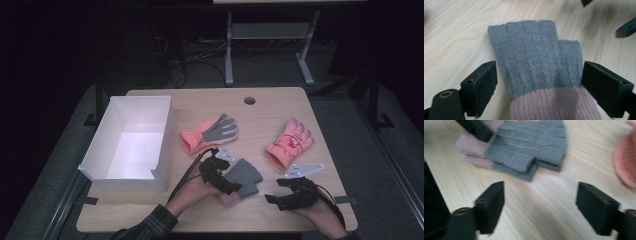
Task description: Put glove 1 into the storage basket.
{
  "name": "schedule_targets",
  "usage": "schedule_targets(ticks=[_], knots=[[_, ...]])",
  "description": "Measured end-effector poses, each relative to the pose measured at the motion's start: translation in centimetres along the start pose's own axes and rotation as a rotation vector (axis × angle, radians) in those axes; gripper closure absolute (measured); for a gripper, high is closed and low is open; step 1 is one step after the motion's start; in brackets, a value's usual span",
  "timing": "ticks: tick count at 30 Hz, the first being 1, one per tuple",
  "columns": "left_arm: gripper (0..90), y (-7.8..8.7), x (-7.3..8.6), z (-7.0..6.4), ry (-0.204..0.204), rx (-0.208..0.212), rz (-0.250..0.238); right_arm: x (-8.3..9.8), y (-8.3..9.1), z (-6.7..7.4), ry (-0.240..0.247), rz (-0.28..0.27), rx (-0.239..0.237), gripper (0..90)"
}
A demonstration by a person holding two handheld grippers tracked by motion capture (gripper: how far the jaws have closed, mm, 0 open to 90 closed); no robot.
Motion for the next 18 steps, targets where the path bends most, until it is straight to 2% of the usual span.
schedule_targets(ticks=[3, 4, 5, 6, 8, 9, 10, 15, 16, 18], knots=[[12.8, -0.6, 0.1, -0.4, 0.02, 0.0, -0.004, 0.2, 0.4, -0.6, -0.024, -0.019, 0.023, 13.6], [12.8, -0.8, 0.3, -0.4, 0.008, -0.003, 0.011, 0.2, 0.4, -0.8, -0.024, -0.027, 0.035, 13.4], [12.8, -1.1, 0.4, -0.5, 0.016, -0.006, 0.008, 0.2, 0.5, -0.8, -0.028, -0.026, 0.049, 13.4], [12.8, -1.2, 0.5, -0.4, -0.001, -0.007, 0.024, 0.2, 0.6, -0.9, -0.028, -0.028, 0.051, 13.3], [12.7, -1.6, 0.7, -0.5, 0.004, -0.022, 0.016, 0.0, 0.6, -0.8, -0.022, -0.04, 0.053, 12.7], [12.7, -1.6, 0.8, -0.4, -0.015, -0.028, 0.028, -0.1, 0.6, -0.8, -0.022, -0.044, 0.053, 12.1], [12.7, -1.8, 0.9, -0.4, -0.008, -0.035, 0.03, -0.1, 0.5, -0.8, -0.017, -0.043, 0.053, 11.3], [12.9, -2.3, 1.3, -0.6, 0.005, -0.016, 0.04, -0.3, 0.3, -0.8, -0.015, -0.039, 0.063, 10.0], [13.1, -2.3, 1.4, -0.6, -0.001, 0.001, 0.048, -0.2, 0.3, -0.9, -0.011, -0.041, 0.065, 10.0], [13.8, -2.3, 1.4, -0.6, -0.005, 0.002, 0.044, -0.3, 0.4, -1.0, -0.008, -0.045, 0.065, 10.0]])
Point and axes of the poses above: each handheld gripper's, and its own axes: y roughly backward along the jaws, x roughly out of its underside, z roughly to its left, the point moved 6 cm from there along -y, roughly forward along the jaws, and after that the axes turned 4 degrees about -z, right-handed, at the moved point
